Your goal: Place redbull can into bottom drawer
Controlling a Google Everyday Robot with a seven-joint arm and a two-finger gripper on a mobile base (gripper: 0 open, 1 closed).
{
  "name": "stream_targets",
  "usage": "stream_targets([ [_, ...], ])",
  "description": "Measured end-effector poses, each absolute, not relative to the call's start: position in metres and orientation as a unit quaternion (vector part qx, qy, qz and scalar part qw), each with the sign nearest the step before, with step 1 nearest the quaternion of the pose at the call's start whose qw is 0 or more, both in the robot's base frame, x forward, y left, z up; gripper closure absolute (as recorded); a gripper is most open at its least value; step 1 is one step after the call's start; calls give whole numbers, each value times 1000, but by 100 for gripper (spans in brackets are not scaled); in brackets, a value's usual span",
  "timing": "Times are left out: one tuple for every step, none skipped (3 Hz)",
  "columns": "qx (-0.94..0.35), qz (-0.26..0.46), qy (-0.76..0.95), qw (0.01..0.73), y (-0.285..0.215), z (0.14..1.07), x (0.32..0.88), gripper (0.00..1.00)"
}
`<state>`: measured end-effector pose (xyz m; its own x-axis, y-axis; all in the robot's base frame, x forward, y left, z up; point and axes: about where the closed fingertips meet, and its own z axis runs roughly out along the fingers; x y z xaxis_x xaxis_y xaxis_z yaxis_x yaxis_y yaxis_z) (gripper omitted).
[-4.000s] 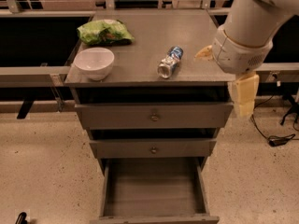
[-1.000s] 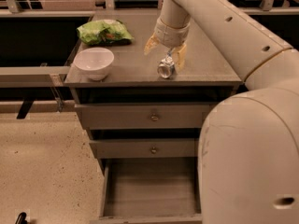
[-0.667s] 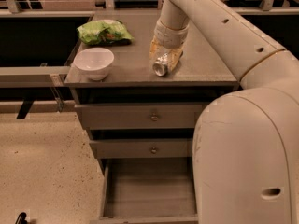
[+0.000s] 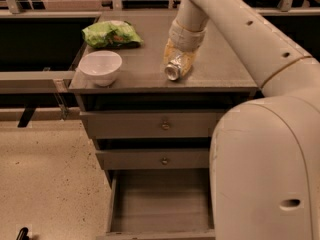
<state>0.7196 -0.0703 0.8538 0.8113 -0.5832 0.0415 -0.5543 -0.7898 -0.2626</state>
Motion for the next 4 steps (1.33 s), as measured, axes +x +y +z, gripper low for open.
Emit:
stream_targets([
  [-909, -54, 384, 150, -92, 865, 721, 100],
  [-858, -29, 484, 171, -120, 878, 707, 100],
  [-790, 25, 582, 190, -118, 887, 673, 100],
  [-747, 42, 639, 179, -105, 893, 639, 100],
])
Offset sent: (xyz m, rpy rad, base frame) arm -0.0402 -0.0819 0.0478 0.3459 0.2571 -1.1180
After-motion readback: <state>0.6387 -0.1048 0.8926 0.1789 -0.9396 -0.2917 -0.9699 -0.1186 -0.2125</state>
